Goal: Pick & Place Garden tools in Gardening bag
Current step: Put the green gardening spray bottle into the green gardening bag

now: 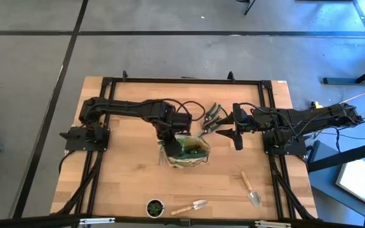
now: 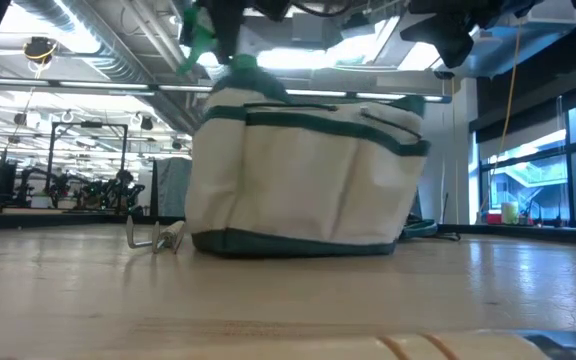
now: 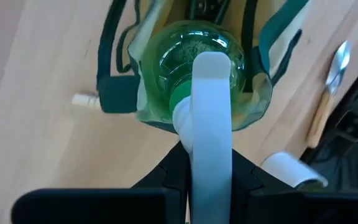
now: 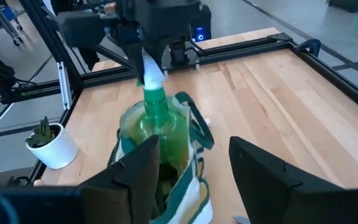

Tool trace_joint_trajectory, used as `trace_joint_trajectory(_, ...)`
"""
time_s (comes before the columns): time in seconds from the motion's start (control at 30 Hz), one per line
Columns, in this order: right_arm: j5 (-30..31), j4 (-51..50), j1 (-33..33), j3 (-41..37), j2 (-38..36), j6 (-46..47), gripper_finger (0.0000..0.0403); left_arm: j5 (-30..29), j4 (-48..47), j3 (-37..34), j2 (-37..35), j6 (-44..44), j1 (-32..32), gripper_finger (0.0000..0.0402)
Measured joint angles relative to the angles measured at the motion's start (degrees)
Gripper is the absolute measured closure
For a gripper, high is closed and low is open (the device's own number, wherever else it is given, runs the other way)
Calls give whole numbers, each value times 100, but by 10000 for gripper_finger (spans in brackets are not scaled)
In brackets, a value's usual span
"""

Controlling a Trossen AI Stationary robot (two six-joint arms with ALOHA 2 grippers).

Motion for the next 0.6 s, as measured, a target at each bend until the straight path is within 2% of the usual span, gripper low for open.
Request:
trace_joint_trajectory(0.2, 0, 4, -13, 0, -1, 1, 208, -58, -772, 2, -2, 227, 7, 357)
trace_joint_trajectory(0.6, 0, 4, -13, 0, 1, 2, 208, -176, -701, 307, -2, 493, 80, 357)
